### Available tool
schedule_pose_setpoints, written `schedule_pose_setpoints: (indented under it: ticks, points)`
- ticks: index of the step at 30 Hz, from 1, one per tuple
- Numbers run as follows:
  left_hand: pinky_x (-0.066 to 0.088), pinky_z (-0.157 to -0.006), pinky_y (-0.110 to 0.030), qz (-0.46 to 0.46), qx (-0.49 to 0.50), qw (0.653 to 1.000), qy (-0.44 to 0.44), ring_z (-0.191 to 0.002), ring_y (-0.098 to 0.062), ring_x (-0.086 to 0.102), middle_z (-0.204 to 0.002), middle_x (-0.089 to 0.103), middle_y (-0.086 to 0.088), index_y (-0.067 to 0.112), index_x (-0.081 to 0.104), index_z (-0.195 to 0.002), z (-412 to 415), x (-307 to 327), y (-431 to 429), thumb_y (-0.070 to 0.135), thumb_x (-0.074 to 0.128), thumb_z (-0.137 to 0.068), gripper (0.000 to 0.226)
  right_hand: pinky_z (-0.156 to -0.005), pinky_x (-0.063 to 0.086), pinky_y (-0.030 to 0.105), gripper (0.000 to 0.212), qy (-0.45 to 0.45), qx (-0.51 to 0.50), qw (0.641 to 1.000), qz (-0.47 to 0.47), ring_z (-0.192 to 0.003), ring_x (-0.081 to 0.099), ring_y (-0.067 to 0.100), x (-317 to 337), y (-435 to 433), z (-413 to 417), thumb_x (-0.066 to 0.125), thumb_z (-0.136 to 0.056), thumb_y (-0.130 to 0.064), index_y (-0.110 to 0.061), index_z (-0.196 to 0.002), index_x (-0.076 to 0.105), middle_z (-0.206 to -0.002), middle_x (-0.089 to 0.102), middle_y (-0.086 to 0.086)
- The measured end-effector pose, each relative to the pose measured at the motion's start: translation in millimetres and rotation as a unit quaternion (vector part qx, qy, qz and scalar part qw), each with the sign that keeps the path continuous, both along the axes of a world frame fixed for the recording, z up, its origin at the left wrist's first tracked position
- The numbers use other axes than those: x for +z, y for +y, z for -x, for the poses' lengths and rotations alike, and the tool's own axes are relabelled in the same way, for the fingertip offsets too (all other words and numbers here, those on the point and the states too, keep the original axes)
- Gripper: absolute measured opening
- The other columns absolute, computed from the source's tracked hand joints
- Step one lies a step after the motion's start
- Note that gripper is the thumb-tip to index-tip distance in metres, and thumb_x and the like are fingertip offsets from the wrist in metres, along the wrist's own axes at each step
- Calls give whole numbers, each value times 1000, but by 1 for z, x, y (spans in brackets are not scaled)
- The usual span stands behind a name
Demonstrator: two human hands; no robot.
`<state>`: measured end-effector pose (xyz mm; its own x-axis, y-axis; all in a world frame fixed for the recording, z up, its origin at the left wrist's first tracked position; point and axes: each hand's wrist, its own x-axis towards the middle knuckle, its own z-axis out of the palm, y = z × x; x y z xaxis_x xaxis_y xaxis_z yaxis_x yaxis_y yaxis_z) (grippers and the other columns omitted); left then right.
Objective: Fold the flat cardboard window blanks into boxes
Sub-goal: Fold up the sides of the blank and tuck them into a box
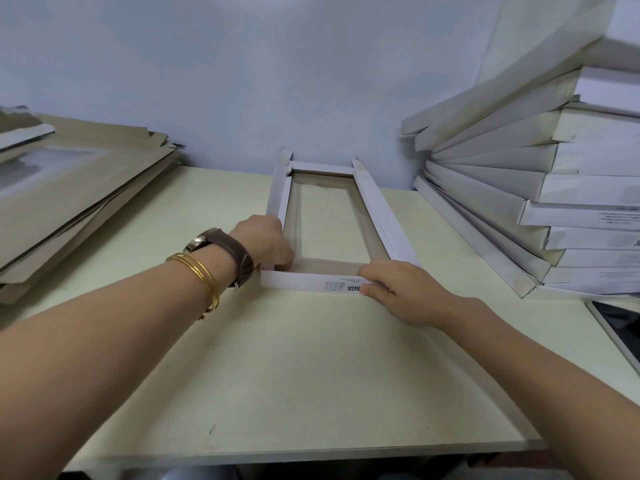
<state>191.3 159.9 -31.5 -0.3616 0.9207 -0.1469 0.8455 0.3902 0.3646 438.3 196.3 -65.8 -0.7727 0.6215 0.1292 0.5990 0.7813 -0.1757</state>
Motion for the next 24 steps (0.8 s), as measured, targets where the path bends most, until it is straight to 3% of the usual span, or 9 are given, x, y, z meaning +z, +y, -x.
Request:
schedule_pose_setpoints:
  ticks: [2,5,10,13,16,19,24]
  points:
    - [36,-46,-20,-2,-18,999,38,-58,-18,53,-71,55,-3,13,51,-71,-3,-1,0,13,64,-68,14,-59,27,19,17,0,1,1000,0,-71,41,-1,1,-1,0,47,-100,-27,-22,-84,48,-74,42,-14]
    - [32,-46,-23,-8,-40,995,94,-60,-15,48,-73,51,-2,14,48,-70,-8,-4,0,19,60,-77,15,-59,27,24,18,-1,-1,1000,-2,-72,41,4,1,-1,0,46,-100,-27,-17,-86,51,-74,43,-13]
    - [31,-47,-24,11,-58,992,115,-60,-16,44,-74,47,-3,14,45,-72,-11,-1,-1,18,53,-82,14,-62,27,27,16,2,2,1000,-1,-74,40,9,3,-3,1,47,-100,-26,-17,-87,50,-74,42,-13]
    - [36,-46,-24,24,-64,993,95,-60,-17,49,-76,51,-4,12,52,-80,-10,1,-1,11,49,-81,3,-60,27,24,17,0,-1,1000,-2,-73,40,7,2,-3,0,46,-100,-26,-16,-89,52,-75,42,-13]
    - [45,-49,-23,34,-53,996,56,-58,-19,52,-78,52,-5,10,59,-89,-8,0,0,7,45,-81,16,-59,27,14,15,-1,3,1000,-6,-71,41,-1,2,-2,1,46,-100,-26,-19,-88,50,-74,42,-14]
    - [49,-47,-23,30,-27,999,21,-52,-22,58,-74,56,-8,7,55,-76,-5,2,-2,8,49,-79,7,-58,26,17,17,-1,3,1000,-10,-72,38,6,1,-1,1,46,-101,-26,-15,-91,53,-74,42,-14]
    - [60,-73,-36,56,-18,996,-60,-64,-29,67,-72,64,-12,1,63,-77,1,10,-5,2,59,-74,5,-59,27,12,17,-2,4,1000,-12,-72,40,0,1,0,0,45,-101,-27,-16,-90,53,-74,42,-14]
